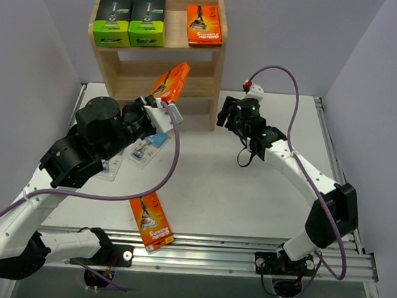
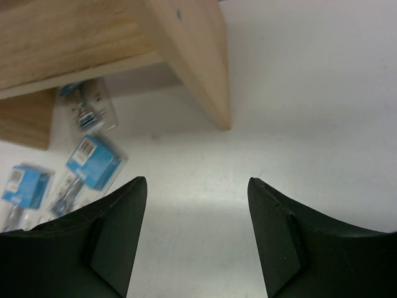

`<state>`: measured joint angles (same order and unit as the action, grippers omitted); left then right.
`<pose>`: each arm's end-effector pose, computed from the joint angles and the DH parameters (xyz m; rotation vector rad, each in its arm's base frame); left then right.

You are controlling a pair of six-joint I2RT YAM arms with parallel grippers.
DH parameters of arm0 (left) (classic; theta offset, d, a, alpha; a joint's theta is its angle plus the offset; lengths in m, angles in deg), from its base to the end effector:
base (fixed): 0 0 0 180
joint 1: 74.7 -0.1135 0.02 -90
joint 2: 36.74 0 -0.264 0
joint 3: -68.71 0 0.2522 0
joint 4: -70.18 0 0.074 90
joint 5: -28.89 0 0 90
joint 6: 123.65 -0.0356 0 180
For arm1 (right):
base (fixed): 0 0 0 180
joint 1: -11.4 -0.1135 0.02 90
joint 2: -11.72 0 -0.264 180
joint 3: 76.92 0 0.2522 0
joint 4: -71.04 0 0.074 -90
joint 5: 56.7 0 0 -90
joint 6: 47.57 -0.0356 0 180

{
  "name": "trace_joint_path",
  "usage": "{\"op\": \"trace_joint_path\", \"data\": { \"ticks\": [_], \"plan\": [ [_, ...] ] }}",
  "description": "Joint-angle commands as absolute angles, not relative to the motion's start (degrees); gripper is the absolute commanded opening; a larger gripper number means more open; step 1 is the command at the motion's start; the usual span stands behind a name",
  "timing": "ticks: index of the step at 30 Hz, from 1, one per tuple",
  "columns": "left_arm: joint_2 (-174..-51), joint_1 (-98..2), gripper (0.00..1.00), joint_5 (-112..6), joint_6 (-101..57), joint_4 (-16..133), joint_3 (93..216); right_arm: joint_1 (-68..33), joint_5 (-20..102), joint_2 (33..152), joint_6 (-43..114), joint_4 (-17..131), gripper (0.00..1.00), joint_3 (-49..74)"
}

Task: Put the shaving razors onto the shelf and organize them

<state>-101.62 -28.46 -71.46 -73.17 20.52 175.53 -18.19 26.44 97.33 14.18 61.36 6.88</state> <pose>0.1454 -0.1426 0.5064 1.0573 1.3360 0.0666 0.3143 0.1736 0.3470 0.0675 1.8112 0.6204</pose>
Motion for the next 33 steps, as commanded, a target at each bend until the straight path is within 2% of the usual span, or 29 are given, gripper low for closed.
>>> {"op": "trace_joint_path", "data": {
  "ticks": [1, 11, 15, 33],
  "plan": [
    [-98.53, -28.91, 0.02, -67.8, -73.46, 23.73, 178.71, -17.69, 17.04, 102.59, 22.82, 62.63, 0.61, 14.43],
    [-92.73, -29.0, 0.02, -62.25, -72.49, 20.91, 177.75, -16.46, 19.14, 112.61, 27.13, 69.32, 0.6, 23.85],
    [-91.15, -29.09, 0.02, -61.11, -71.53, 19.86, 176.08, -15.94, 21.96, 114.99, 27.58, 70.29, 0.54, 27.8],
    [-86.58, -29.09, 0.02, -57.6, -66.26, 21.44, 165.88, -15.58, 24.69, 121.5, 29.77, 76.17, 0.49, 33.96]
  ]
}}
